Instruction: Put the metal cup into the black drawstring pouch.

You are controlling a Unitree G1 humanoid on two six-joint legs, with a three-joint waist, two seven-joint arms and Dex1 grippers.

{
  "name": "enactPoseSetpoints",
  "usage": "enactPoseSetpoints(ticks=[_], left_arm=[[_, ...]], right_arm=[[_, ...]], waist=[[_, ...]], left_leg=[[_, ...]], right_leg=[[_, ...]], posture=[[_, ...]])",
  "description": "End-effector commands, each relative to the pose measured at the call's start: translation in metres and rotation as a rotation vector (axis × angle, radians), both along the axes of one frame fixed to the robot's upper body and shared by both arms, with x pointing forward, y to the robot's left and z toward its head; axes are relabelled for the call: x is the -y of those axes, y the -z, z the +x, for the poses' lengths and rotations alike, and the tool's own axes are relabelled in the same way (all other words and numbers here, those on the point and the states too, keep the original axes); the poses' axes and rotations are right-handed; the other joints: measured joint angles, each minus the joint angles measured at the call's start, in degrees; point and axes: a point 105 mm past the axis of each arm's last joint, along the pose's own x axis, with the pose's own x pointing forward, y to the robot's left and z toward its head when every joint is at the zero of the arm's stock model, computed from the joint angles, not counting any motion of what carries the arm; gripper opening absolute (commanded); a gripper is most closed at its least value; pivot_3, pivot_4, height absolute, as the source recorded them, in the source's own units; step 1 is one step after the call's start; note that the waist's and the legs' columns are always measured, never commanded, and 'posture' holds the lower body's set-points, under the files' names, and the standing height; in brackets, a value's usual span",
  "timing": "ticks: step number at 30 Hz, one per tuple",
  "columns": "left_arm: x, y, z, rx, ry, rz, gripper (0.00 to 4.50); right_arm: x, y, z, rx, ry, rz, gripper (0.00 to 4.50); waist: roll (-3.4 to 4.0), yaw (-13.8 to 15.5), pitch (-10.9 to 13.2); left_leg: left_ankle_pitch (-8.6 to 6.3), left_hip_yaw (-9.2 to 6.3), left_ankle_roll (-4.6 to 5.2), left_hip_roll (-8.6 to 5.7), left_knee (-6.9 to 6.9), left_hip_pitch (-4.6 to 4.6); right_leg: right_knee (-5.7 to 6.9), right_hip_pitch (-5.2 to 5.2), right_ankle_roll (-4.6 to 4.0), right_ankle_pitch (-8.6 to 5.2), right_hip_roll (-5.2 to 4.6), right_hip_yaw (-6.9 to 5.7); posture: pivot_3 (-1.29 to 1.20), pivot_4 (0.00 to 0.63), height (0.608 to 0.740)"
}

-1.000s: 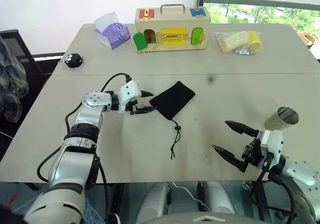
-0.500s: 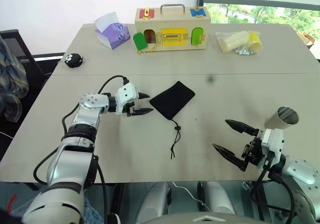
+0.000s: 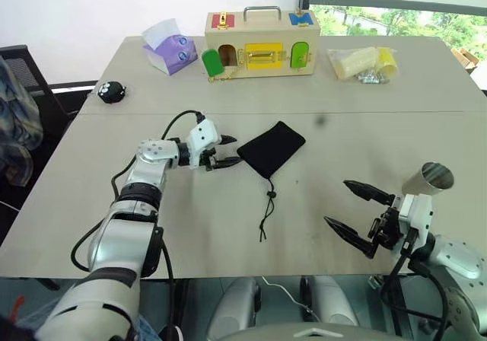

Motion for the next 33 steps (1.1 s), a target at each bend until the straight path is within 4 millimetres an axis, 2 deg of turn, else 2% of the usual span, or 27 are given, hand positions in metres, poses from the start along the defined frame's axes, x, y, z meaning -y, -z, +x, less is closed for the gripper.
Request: enactPoseSetpoints(ticks=[1, 7, 13, 16, 17, 18, 20, 21, 22, 25, 29, 30, 33], left_arm=[[0.004, -0.017, 0.009, 0.036, -0.02, -0.046, 3.03], [0.009, -0.023, 0.013, 0.034, -0.037, -0.088, 3.03], [0.014, -0.013, 0.014, 0.034, -0.034, -0.039, 3.03], [0.021, -0.015, 0.016, 0.031, -0.031, -0.057, 2.23], [0.023, -0.015, 0.016, 0.031, -0.031, -0.062, 2.11], [0.024, -0.015, 0.017, 0.031, -0.032, -0.063, 1.47], [0.028, -0.015, 0.018, 0.033, -0.03, -0.067, 0.88], [0.029, -0.016, 0.018, 0.034, -0.029, -0.069, 0.35], [0.03, -0.016, 0.018, 0.035, -0.027, -0.072, 0.07], [0.033, -0.017, 0.019, 0.039, -0.024, -0.074, 0.07], [0.037, -0.025, 0.022, 0.068, -0.029, -0.088, 0.07], [0.04, -0.029, 0.024, 0.082, -0.032, -0.094, 0.07], [0.05, -0.043, 0.029, 0.134, -0.033, -0.108, 0.07]], right_arm=[[0.001, -0.009, 0.0, 0.046, 0.008, 0.004, 4.39], [0.0, -0.009, 0.0, 0.05, 0.013, 0.001, 4.39], [-0.002, -0.01, 0.001, 0.054, 0.012, 0.004, 4.39], [0.0, -0.012, 0.002, 0.058, 0.016, 0.0, 4.48], [0.002, -0.012, 0.003, 0.06, 0.019, -0.003, 4.48], [0.002, -0.012, 0.003, 0.062, 0.021, -0.004, 4.48], [0.003, -0.014, 0.003, 0.066, 0.026, -0.006, 4.48], [0.003, -0.014, 0.003, 0.068, 0.028, -0.005, 4.48], [0.003, -0.016, 0.003, 0.073, 0.03, -0.005, 4.48], [0.005, -0.025, 0.004, 0.112, 0.051, -0.006, 4.48], [0.018, -0.051, 0.013, 0.227, 0.134, -0.008, 4.48], [0.024, -0.058, 0.017, 0.268, 0.181, -0.025, 4.48], [0.061, -0.069, 0.036, 0.303, 0.438, -0.118, 4.48]], waist=[[-0.01, 0.0, 0.0], [-0.01, 0.0, 0.0], [-0.01, 0.0, 0.0], [-0.02, 0.0, 0.0], [-0.02, 0.0, 0.0], [-0.02, 0.0, 0.0], [-0.02, 0.0, 0.0], [-0.02, 0.0, 0.0], [-0.03, 0.0, 0.0], [-0.02, -0.1, 0.0], [-0.03, 0.0, 0.0], [-0.03, 0.0, 0.0], [-0.04, 0.3, 0.0]], left_leg=[[0.0, 0.0, 0.0, 0.0, 0.0, 0.0], [0.01, 0.0, -0.01, 0.0, 0.01, 0.01], [0.01, 0.0, -0.02, 0.0, 0.01, 0.01], [0.01, 0.01, -0.02, -0.01, 0.02, 0.0], [0.02, 0.0, -0.03, -0.01, 0.02, -0.01], [0.02, -0.01, -0.03, -0.01, 0.02, -0.01], [0.05, 0.0, -0.08, -0.01, 0.02, 0.0], [0.05, 0.0, -0.08, -0.02, 0.02, 0.0], [0.05, 0.0, -0.08, -0.01, 0.02, 0.0], [0.05, 0.01, -0.08, -0.02, 0.02, 0.0], [0.05, 0.02, -0.08, -0.02, 0.03, 0.0], [0.05, 0.02, -0.09, -0.02, 0.04, 0.0], [0.09, 0.01, -0.15, -0.02, 0.04, -0.01]], right_leg=[[0.0, 0.0, 0.0, 0.0, 0.0, 0.0], [0.02, 0.0, 0.0, 0.0, 0.0, 0.0], [0.02, 0.0, 0.0, 0.0, 0.01, 0.0], [0.02, 0.0, 0.0, 0.0, 0.01, 0.01], [0.02, 0.0, 0.0, 0.0, 0.01, 0.0], [0.02, 0.0, 0.0, 0.0, 0.01, -0.01], [0.02, 0.0, 0.0, 0.0, 0.0, 0.0], [0.03, 0.0, 0.0, 0.0, 0.0, 0.0], [0.03, 0.0, 0.0, 0.0, 0.01, 0.0], [0.03, 0.0, 0.0, 0.0, 0.01, 0.01], [0.04, 0.0, 0.0, 0.0, 0.01, 0.02], [0.05, 0.0, 0.0, 0.0, 0.01, 0.02], [0.05, 0.0, 0.0, 0.0, 0.0, 0.01]], posture=[[0.0, 0.15, 0.71], [0.0, 0.15, 0.71], [0.0, 0.15, 0.71], [0.0, 0.15, 0.71], [0.0, 0.15, 0.71], [0.0, 0.15, 0.71], [0.0, 0.15, 0.71], [0.0, 0.15, 0.71], [0.0, 0.15, 0.71], [0.0, 0.15, 0.71], [0.0, 0.15, 0.71], [0.0, 0.15, 0.71], [0.0, 0.15, 0.71]])
